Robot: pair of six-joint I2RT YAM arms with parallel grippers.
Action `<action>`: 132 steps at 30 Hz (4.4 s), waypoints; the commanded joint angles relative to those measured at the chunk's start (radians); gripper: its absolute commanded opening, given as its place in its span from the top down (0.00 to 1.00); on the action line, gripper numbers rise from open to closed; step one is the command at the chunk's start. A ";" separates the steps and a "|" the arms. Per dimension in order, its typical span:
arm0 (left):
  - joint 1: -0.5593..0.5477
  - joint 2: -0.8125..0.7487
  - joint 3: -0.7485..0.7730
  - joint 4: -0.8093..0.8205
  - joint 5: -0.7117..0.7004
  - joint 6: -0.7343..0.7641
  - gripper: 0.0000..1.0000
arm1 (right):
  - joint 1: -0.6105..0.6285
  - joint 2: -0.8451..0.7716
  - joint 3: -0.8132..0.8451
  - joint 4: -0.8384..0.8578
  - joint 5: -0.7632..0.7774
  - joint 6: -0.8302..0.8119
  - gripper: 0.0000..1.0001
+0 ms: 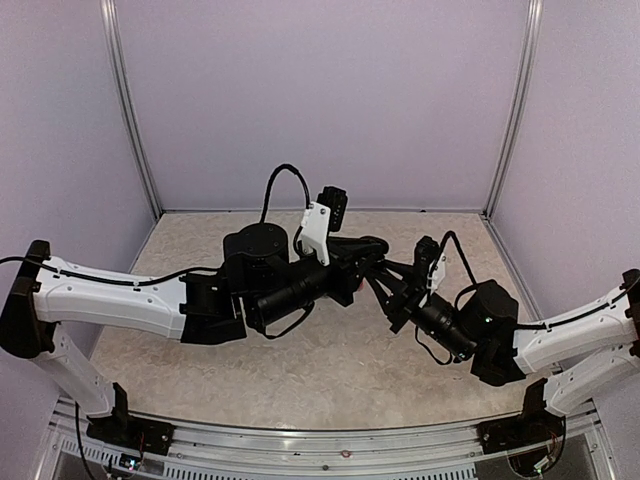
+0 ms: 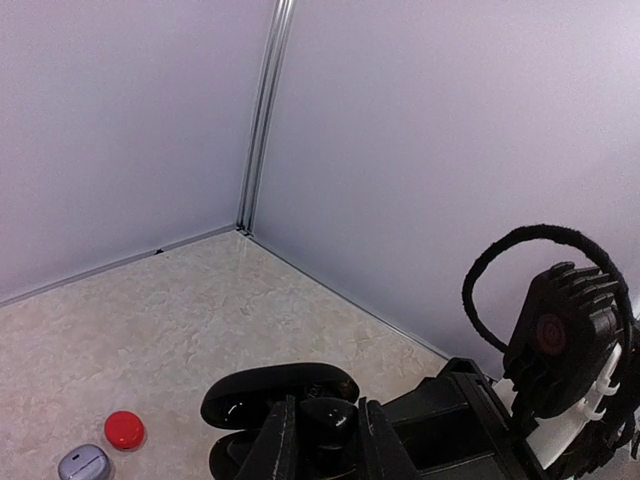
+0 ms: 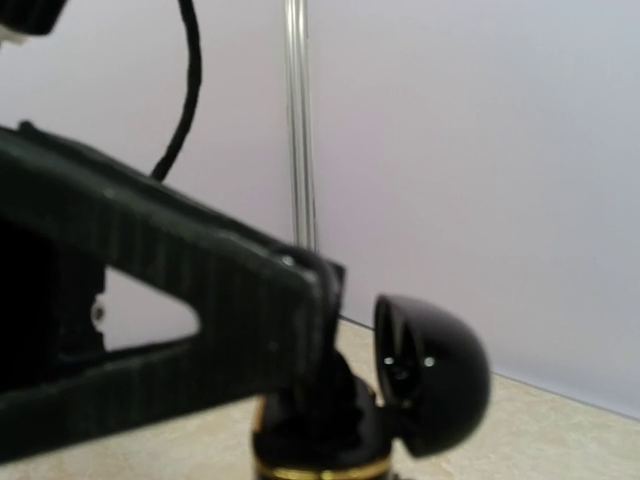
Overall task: Insert the wireless bluetooth earbuds into the charging case
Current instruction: Insert the right earbud into the right side groove of the charging case, then close the charging case with the earbuds inside, then place the charging case with the earbuds at the center of the board.
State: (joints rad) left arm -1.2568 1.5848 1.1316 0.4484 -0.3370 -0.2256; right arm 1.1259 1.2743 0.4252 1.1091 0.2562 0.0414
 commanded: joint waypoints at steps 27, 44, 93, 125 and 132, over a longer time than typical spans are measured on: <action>0.013 0.029 0.016 -0.027 0.042 -0.069 0.90 | 0.020 -0.007 -0.023 0.117 -0.036 -0.081 1.00; 0.028 0.024 0.014 -0.076 0.034 -0.084 0.74 | 0.020 -0.008 -0.040 0.152 -0.025 -0.097 1.00; 0.152 -0.280 -0.230 -0.046 0.650 0.217 0.01 | -0.071 -0.163 -0.073 -0.073 -0.491 0.035 1.00; 0.161 -0.312 -0.295 0.024 0.278 0.232 0.01 | -0.364 0.089 0.136 -0.466 -0.648 0.438 1.00; 0.192 -0.317 -0.313 -0.035 -0.010 0.141 0.01 | -0.401 0.317 0.243 -0.466 -0.675 0.551 1.00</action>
State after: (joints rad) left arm -1.0767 1.2839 0.8341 0.4282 -0.1303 -0.0158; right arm 0.7467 1.5017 0.6060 0.6655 -0.4118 0.4988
